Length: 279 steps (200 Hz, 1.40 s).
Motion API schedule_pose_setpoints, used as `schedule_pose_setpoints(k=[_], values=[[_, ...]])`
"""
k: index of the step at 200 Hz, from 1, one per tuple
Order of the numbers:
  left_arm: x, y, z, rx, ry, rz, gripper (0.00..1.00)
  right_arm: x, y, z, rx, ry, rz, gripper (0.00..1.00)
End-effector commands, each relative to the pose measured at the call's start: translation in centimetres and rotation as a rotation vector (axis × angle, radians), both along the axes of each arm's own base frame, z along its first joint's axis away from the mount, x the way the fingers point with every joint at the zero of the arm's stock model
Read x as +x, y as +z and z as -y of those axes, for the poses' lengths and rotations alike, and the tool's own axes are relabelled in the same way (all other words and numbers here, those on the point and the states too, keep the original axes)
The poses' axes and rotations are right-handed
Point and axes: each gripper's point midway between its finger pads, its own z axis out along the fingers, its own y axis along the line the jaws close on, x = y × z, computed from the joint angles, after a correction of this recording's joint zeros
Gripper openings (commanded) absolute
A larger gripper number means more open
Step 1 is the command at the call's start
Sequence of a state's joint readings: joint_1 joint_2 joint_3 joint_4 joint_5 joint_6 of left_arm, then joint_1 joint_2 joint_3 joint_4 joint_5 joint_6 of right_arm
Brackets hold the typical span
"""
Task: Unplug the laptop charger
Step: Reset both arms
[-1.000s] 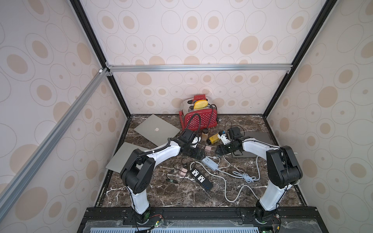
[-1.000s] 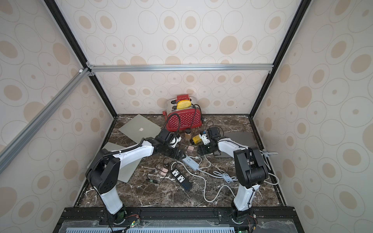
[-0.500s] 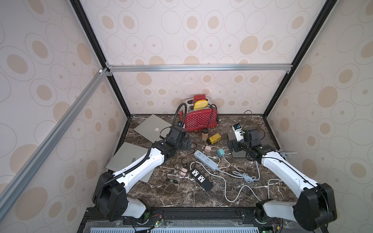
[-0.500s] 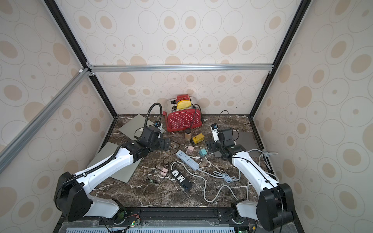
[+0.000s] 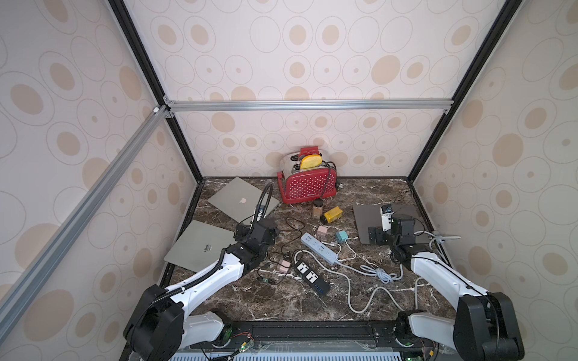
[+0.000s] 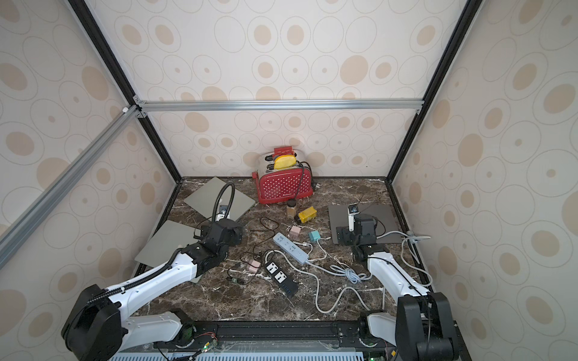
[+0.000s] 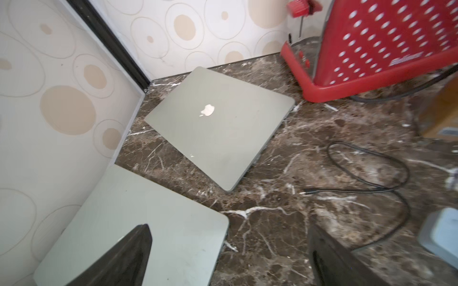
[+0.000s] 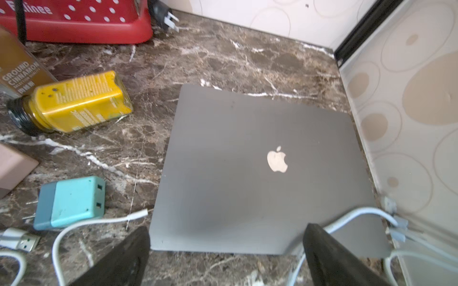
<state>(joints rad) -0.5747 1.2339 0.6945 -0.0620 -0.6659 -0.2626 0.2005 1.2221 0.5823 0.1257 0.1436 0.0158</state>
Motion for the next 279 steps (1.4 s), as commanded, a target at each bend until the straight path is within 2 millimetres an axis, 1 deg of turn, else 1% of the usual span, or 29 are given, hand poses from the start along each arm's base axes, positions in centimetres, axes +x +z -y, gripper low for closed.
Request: schedule_pose_setpoints(k=[1, 9, 17, 27, 34, 44, 50, 66, 73, 93, 105, 112, 120, 134, 150, 162, 174, 180, 188, 201, 210, 215, 221, 229, 236, 244, 256, 267, 279], values=[[0.9, 0.6, -2.5, 0.036, 0.072, 0.103, 0.99, 2.1, 1.1, 0.4, -0.065, 0.014, 0.144, 1.00], [1.2, 0.5, -3.3, -0.003, 0.103, 0.142, 0.99, 2.6, 0.5, 0.8, -0.071, 0.006, 0.148, 1.00], [1.4, 0.2, -3.9, -0.035, 0.128, 0.148, 0.99, 2.9, -0.4, 1.1, -0.110, 0.010, 0.112, 1.00], [1.6, 0.2, -4.7, -0.058, 0.163, 0.172, 0.99, 3.5, -0.6, 1.8, -0.140, -0.018, 0.141, 1.00], [1.6, 0.1, -5.2, -0.070, 0.182, 0.182, 0.99, 3.6, -0.7, 2.3, -0.155, -0.047, 0.158, 1.00], [1.8, 0.4, -5.8, -0.080, 0.204, 0.194, 0.99, 3.7, -0.7, 3.0, -0.167, -0.076, 0.179, 1.00], [1.9, 0.7, -5.9, -0.075, 0.203, 0.200, 0.99, 3.7, -0.9, 3.4, -0.153, -0.090, 0.171, 1.00], [2.5, 1.6, -5.8, -0.023, 0.166, 0.209, 0.99, 3.9, -1.7, 3.4, -0.119, -0.073, 0.167, 1.00], [2.6, 1.6, -5.9, 0.011, 0.164, 0.203, 0.99, 3.9, -2.0, 3.5, -0.115, -0.076, 0.176, 1.00], [2.4, 1.7, -7.5, 0.006, 0.214, 0.215, 0.99, 3.7, -2.5, 4.4, -0.084, -0.107, 0.178, 1.00], [2.0, 1.9, -8.3, -0.001, 0.223, 0.235, 0.99, 4.0, -3.2, 4.9, -0.074, -0.130, 0.161, 1.00], [1.9, 1.9, -9.1, 0.003, 0.242, 0.245, 0.99, 4.3, -3.2, 5.1, -0.065, -0.134, 0.159, 1.00], [1.8, 2.0, -9.9, 0.018, 0.258, 0.249, 0.99, 4.2, -3.5, 5.1, -0.056, -0.133, 0.136, 1.00], [1.8, 2.1, -11.2, 0.072, 0.296, 0.258, 0.99, 4.2, -3.4, 5.2, -0.056, -0.135, 0.146, 1.00], [2.2, 1.1, -12.0, 0.102, 0.327, 0.263, 0.99, 4.4, -3.5, 5.3, -0.047, -0.139, 0.135, 1.00], [3.1, 0.0, -11.6, 0.157, 0.273, 0.225, 0.99, 4.3, -3.6, 5.4, -0.041, -0.139, 0.126, 1.00], [3.7, -1.8, -11.4, 0.177, 0.238, 0.241, 0.99, 4.4, -3.6, 5.4, -0.042, -0.138, 0.129, 1.00], [3.9, -3.2, -11.6, 0.171, 0.235, 0.228, 0.99, 4.3, -3.6, 5.4, -0.042, -0.139, 0.128, 1.00], [4.0, -2.8, -12.2, 0.176, 0.267, 0.278, 0.99, 4.3, -3.4, 5.4, -0.042, -0.139, 0.134, 1.00], [3.9, -3.2, -12.5, 0.130, 0.268, 0.237, 0.99, 4.0, -3.3, 6.0, -0.046, -0.178, 0.154, 1.00], [3.9, -3.7, -13.0, 0.071, 0.244, 0.241, 0.99, 3.4, -3.3, 6.9, -0.050, -0.231, 0.180, 1.00], [3.7, -3.8, -13.6, 0.038, 0.252, 0.254, 0.99, 2.9, -3.4, 7.7, -0.050, -0.284, 0.207, 1.00], [3.6, -4.1, -14.2, -0.001, 0.263, 0.258, 0.99, 2.7, -3.5, 8.2, -0.053, -0.309, 0.234, 1.00], [4.0, -4.2, -14.7, -0.034, 0.255, 0.253, 0.99, 2.9, -3.4, 7.8, -0.054, -0.288, 0.257, 1.00], [4.7, -4.7, -14.4, -0.043, 0.224, 0.215, 0.99, 3.3, -3.6, 7.3, -0.055, -0.254, 0.223, 1.00], [5.4, -5.3, -14.3, -0.070, 0.197, 0.190, 0.99, 3.1, -3.8, 7.0, -0.045, -0.246, 0.197, 1.00], [5.3, -6.1, -14.7, -0.127, 0.174, 0.181, 0.99, 3.3, -3.8, 7.2, -0.054, -0.248, 0.218, 1.00], [5.5, -6.2, -14.2, -0.122, 0.137, 0.194, 0.99, 3.2, -3.8, 7.1, -0.051, -0.247, 0.205, 1.00], [5.5, -6.2, -14.1, -0.124, 0.137, 0.187, 0.99, 3.2, -3.7, 7.2, -0.054, -0.249, 0.213, 1.00]])
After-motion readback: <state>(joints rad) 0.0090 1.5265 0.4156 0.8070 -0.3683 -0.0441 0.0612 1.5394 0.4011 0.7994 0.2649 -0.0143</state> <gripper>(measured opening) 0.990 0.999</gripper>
